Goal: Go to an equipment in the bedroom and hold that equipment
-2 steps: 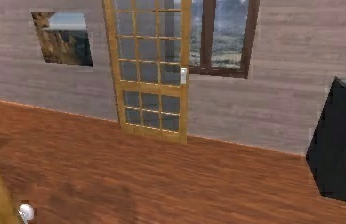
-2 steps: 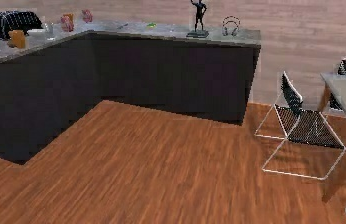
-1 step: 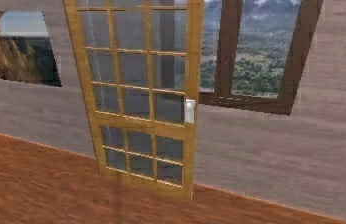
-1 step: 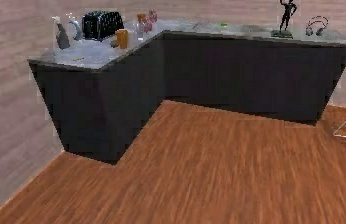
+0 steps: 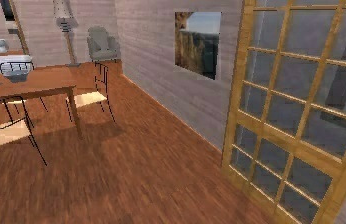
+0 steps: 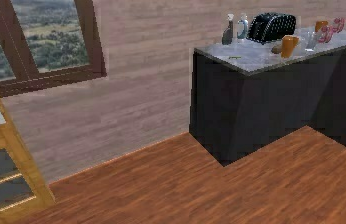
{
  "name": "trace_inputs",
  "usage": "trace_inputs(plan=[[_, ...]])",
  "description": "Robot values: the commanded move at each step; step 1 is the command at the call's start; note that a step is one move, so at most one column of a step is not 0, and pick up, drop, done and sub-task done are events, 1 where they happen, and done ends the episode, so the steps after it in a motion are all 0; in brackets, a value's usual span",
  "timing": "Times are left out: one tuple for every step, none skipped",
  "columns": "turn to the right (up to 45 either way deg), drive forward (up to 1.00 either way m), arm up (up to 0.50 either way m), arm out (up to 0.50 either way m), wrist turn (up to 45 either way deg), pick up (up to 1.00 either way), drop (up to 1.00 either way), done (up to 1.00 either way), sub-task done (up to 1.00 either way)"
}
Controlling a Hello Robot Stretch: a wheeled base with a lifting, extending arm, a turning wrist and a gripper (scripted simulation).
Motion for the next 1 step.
trace_inputs(plan=[[0.0,0.05,0.00,0.00,0.0,0.00,0.00,0.00,0.00]])
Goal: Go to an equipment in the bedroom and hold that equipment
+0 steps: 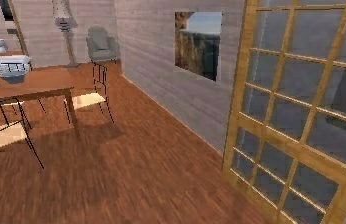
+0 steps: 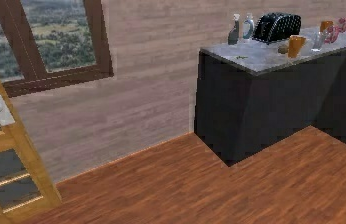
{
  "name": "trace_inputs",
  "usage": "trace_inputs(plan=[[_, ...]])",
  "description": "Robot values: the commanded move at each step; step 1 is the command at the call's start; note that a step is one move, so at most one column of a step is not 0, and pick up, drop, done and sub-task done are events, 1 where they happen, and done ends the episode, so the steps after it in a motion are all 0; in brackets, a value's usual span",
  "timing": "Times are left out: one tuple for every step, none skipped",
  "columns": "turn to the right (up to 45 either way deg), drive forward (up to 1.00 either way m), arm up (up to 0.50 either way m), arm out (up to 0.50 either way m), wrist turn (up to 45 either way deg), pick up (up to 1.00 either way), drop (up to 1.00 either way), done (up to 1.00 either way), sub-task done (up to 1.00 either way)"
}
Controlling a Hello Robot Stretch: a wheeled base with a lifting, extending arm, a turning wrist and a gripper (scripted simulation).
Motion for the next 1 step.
trace_inputs(plan=[[-9.0,0.00,0.00,0.00,0.0,0.00,0.00,0.00,0.00]])
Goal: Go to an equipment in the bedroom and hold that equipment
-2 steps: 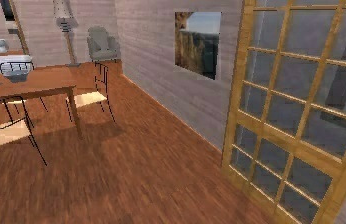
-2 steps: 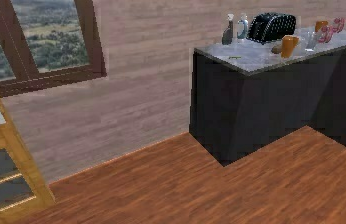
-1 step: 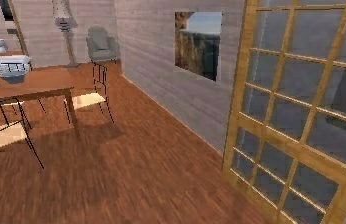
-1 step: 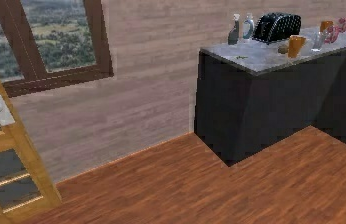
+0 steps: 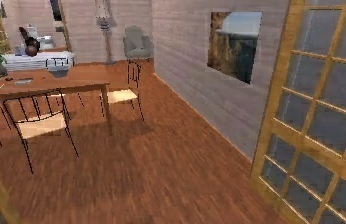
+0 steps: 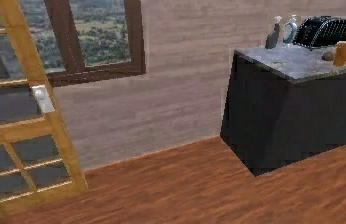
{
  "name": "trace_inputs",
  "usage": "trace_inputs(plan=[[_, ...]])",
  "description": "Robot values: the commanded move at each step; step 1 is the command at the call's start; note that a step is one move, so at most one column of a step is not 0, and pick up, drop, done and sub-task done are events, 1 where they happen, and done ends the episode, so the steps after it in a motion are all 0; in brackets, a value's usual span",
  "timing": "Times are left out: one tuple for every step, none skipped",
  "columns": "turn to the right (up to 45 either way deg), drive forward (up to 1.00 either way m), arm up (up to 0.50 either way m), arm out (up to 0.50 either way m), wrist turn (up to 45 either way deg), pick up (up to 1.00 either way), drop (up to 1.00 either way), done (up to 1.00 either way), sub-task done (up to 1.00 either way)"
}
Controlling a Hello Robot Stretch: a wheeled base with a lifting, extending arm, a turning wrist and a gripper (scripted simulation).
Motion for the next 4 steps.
trace_inputs(plan=[[0.0,1.00,0.00,0.00,0.0,0.00,0.00,0.00,0.00],[0.0,1.00,0.00,0.00,0.0,0.00,0.00,0.00,0.00],[-6.0,0.00,0.00,0.00,0.0,0.00,0.00,0.00,0.00],[0.0,0.15,0.00,0.00,0.0,0.00,0.00,0.00,0.00]])
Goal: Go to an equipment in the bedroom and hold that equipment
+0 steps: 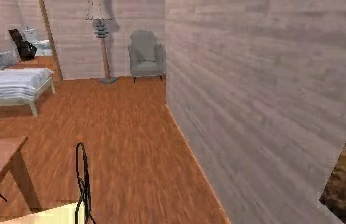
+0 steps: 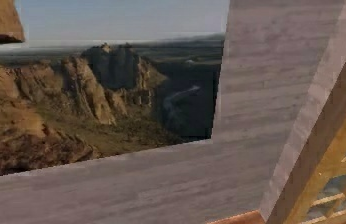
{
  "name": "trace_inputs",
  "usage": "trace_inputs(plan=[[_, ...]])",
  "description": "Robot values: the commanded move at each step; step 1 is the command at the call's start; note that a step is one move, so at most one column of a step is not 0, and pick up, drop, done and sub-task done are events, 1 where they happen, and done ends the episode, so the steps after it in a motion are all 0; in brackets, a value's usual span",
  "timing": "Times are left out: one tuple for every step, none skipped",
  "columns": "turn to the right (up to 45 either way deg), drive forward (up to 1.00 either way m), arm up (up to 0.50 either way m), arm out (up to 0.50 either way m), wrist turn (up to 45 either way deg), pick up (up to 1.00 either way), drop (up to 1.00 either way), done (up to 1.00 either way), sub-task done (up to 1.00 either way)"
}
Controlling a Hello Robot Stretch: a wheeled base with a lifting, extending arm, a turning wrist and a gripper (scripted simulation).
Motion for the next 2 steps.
trace_inputs(plan=[[18.0,0.00,0.00,0.00,0.0,0.00,0.00,0.00,0.00],[0.0,0.55,0.00,0.00,0.0,0.00,0.00,0.00,0.00]])
